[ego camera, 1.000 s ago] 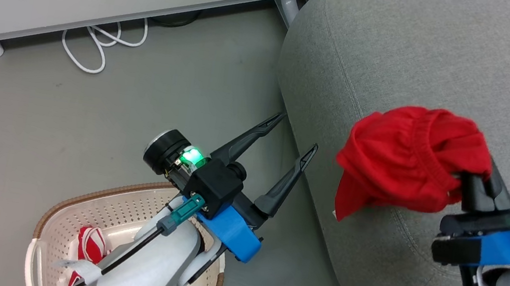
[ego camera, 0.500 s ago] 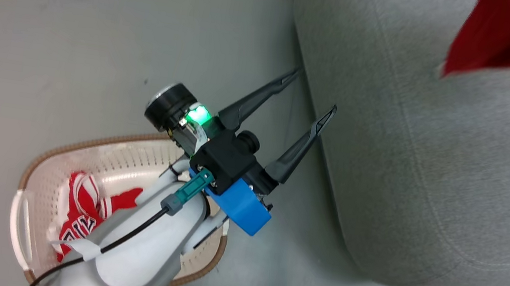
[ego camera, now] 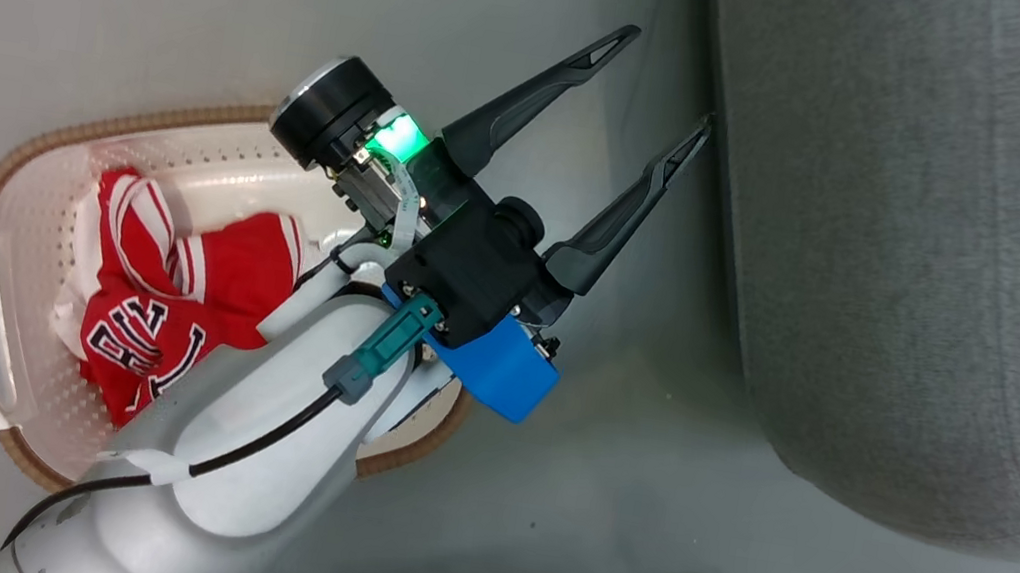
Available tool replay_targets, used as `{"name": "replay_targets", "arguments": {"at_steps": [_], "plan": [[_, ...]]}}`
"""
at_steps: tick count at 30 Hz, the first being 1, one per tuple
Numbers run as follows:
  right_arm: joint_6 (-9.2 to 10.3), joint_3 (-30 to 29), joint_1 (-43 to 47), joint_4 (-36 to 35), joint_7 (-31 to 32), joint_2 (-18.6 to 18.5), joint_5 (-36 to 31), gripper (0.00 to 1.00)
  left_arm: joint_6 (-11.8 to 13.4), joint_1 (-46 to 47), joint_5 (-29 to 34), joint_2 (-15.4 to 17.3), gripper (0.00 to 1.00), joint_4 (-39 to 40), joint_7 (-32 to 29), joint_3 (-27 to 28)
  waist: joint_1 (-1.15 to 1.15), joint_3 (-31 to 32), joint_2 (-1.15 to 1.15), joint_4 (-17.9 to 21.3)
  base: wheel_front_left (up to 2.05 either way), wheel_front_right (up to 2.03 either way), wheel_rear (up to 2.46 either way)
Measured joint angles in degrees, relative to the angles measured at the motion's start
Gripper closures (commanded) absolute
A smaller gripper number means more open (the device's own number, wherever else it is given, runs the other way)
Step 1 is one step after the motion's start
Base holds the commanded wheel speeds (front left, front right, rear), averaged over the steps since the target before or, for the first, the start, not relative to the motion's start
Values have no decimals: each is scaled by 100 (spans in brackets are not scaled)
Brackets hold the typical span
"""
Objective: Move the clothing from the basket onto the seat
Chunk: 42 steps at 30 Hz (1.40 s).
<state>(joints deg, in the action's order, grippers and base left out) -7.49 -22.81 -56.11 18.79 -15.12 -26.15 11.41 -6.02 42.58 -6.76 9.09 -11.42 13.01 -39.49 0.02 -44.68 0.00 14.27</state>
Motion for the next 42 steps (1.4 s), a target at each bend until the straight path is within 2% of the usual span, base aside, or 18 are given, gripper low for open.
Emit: {"name": "replay_targets", "arguments": {"at_steps": [7,15,19,20,21,27,34,42], "plan": [[0,-7,51,1032,0,46,36,100,44,79,23,23,0,68,-11,-18,0,-332,0,-84,0,0,0],[0,-65,403,1800,0,368,152,100,97,94,-31,13,0,19,64,-27,-1,-339,0,-190,0,0,0],[0,-53,541,2017,0,414,256,100,124,89,-74,11,0,-35,87,-26,-1,-247,0,-217,0,0,0],[0,-37,585,2022,0,428,259,20,142,87,-76,8,0,-49,110,-27,-1,-212,0,-222,0,0,0],[0,-27,623,2024,0,444,258,0,144,74,-86,5,0,-59,123,-26,-1,-173,0,-227,0,0,0],[0,244,1104,1944,0,537,224,0,152,-53,-192,-71,0,-181,177,-33,-1,169,0,-251,0,0,0],[0,402,2178,1679,0,721,64,0,197,-393,-380,-203,0,-223,198,79,-2,783,0,-294,0,0,0],[0,504,3084,701,-1,1087,-31,0,311,-1131,-486,-219,0,-31,198,648,-2,1622,0,-406,0,0,0]]}}
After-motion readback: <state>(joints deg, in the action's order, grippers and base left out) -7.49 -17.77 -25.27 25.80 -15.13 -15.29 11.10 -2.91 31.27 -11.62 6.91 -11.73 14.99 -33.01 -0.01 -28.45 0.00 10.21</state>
